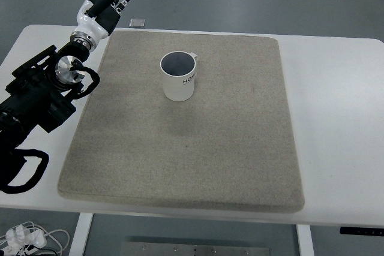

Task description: Flip white cup upright

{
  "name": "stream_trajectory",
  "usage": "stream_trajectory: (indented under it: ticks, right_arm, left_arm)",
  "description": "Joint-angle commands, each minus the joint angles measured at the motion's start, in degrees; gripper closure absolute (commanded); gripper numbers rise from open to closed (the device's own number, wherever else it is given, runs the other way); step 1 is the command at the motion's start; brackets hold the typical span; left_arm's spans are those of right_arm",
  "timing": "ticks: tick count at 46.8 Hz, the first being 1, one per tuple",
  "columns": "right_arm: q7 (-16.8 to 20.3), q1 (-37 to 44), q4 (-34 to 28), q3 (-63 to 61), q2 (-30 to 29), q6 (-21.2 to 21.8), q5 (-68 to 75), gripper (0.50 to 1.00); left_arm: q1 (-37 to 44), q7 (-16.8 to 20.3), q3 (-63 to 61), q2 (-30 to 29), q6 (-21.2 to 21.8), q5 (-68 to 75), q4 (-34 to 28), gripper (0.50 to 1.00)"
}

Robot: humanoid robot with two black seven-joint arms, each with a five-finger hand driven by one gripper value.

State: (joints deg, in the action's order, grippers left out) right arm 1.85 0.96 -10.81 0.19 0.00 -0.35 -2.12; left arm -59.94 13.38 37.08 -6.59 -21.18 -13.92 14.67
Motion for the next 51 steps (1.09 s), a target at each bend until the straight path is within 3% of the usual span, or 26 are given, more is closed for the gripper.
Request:
stream_trajectory:
  ticks: [1,8,15,31,51]
  right_arm:
    - [0.0,0.0,0.0,0.1,0.0,0.0,0.0,0.548]
    - [0.0,-0.2,0.0,0.3,0.0,0.0,0.2,0.548]
    - [0.0,-0.3,0.0,0.2,0.0,0.0,0.3,0.548]
    - [0.0,-0.4,-0.1,-0.1,0.0,0.5,0.3,0.548]
    - [0.0,-0.4,-0.1,-0.1,0.0,0.5,0.3,0.548]
  left_arm:
    - [0.0,-2.0,0.9,0.0,0.7,-0.3,-1.0,0.504]
    - [-0.1,-9.1,4.6,0.1,3.0,-0.6,-1.6,0.501]
    - [0.0,-11.4,11.2,0.2,3.6,-0.6,-1.7,0.501]
    - [1.1,-11.3,13.6,1.5,1.1,-4.1,-1.8,0.501]
    - [1.5,-10.1,13.7,2.3,1.1,-4.5,-1.8,0.501]
